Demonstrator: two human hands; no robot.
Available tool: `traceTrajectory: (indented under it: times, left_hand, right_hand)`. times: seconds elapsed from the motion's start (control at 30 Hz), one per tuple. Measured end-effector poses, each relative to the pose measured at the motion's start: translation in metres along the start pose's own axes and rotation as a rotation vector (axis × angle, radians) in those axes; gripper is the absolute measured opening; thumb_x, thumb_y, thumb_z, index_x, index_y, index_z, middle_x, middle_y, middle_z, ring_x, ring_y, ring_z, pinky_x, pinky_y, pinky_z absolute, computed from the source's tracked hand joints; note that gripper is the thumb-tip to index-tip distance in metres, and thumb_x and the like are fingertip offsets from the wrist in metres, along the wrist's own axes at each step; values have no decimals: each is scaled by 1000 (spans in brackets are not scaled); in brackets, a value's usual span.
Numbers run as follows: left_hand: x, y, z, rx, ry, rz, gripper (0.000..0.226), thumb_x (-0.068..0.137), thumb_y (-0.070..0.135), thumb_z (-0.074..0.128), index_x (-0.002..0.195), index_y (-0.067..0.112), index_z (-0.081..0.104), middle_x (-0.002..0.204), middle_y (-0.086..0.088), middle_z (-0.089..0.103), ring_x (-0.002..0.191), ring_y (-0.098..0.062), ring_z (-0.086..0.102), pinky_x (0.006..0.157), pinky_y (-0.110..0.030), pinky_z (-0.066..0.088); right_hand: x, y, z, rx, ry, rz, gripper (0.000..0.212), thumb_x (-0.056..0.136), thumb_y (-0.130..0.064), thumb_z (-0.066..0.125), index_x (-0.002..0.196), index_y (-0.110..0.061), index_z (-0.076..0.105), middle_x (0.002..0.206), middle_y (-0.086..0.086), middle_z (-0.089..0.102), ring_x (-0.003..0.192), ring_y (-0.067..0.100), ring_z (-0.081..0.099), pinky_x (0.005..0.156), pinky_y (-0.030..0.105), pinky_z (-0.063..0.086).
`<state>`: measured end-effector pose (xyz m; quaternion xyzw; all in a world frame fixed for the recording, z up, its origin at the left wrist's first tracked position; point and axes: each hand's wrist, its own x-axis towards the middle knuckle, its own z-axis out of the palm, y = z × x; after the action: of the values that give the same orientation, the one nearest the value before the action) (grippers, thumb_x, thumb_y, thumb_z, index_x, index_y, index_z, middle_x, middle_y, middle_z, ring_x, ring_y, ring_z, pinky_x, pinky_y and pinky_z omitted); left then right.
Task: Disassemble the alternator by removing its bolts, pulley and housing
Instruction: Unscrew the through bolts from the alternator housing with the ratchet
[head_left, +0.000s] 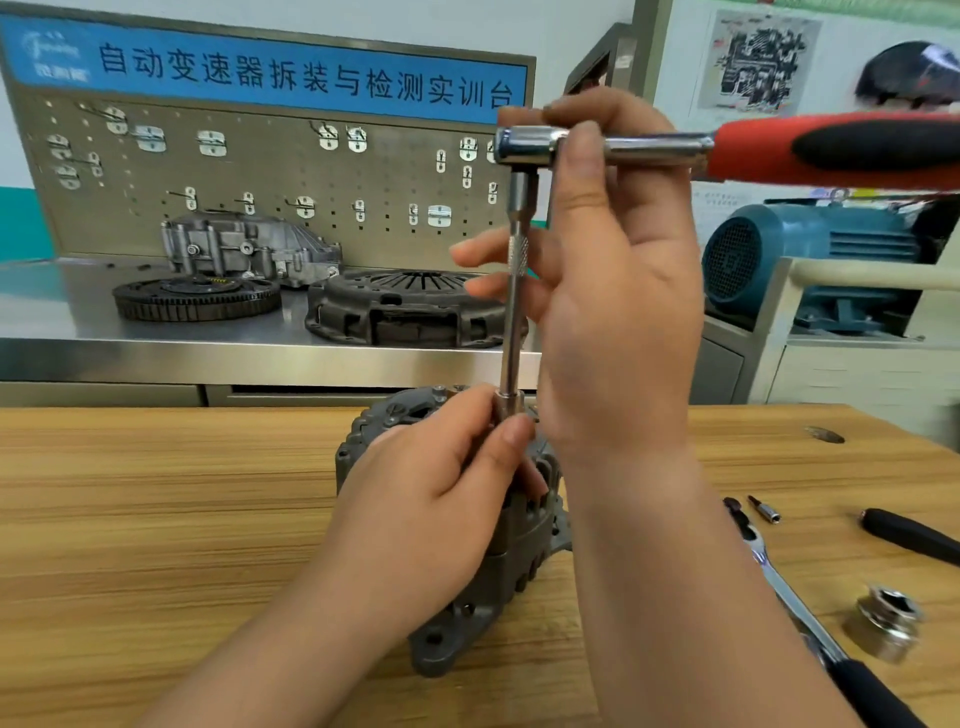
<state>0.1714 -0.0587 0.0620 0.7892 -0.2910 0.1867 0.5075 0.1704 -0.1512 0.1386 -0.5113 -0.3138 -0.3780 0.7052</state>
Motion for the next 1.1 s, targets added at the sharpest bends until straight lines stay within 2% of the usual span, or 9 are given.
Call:
traceTrajectory:
  times: [0.1,0.23,0.4,0.47,0.53,0.67,0.83,0.97,1.1]
  left_hand:
    - [0,2,-2,29,-24,37,18,91,41,38,79,37,50,70,28,61,65,-4,56,64,-37,45]
    - [0,2,-3,30,-30,-12,24,97,37,43,81,26,57,74,20,68,71,-10,63,70,-47,52]
    - [0,6,-2,52,-17,-66,22,82,47,40,87,33,57,79,29,67,70,-4,64,69,-45,55]
    - [-1,6,-2,41,-8,-71,30,80,50,39,94,34,60,85,31,67,75,-3,64,71,-45,56]
    - [-2,6,-2,23,3,-55,30,82,50,39,94,33,61,84,28,67,73,-5,64,69,-45,56]
    - [-2,5,-1,0,13,3,30,97,45,33,82,30,54,69,23,63,64,-10,58,65,-48,51]
    - [-1,2,-3,10,-33,6,23,90,39,41,83,25,57,76,18,69,75,-14,64,73,-47,51]
    - [-1,2,-1,28,-2,-28,20,93,41,42,83,29,54,75,20,69,72,-10,65,71,-47,53]
    - [-1,2,-1,9,11,-34,21,88,48,40,92,36,56,81,25,69,74,-6,65,71,-48,55]
  right_hand:
    - [3,-3,-4,333,-5,236,18,104,-21,34,99,-21,51,107,0,64,55,17,62,50,25,49]
    - [4,-2,-7,473,-48,324,21,104,-26,31,98,-22,51,106,0,65,56,16,62,51,23,49]
    - [4,1,-7,-255,-17,-210,9,100,-7,43,100,-13,50,93,1,56,63,20,58,55,33,53]
    - [2,4,-7,-408,-38,-353,8,98,-3,46,102,-10,48,88,-2,54,62,24,54,53,40,51]
    - [1,3,-4,-319,-2,-243,8,99,-6,45,101,-12,50,95,2,57,61,23,58,54,34,52]
    - [1,-2,-3,165,20,149,16,104,-19,37,99,-21,52,112,3,61,57,17,63,51,27,50]
    - [5,-2,-9,559,-43,365,22,103,-30,33,97,-25,54,96,-5,70,57,15,63,52,22,49]
    - [4,0,-7,325,-21,227,17,103,-22,36,98,-21,52,105,0,64,59,16,63,50,25,50]
    - [4,2,-5,-281,-28,-256,8,99,-5,45,100,-9,51,89,-7,54,62,14,56,54,39,53]
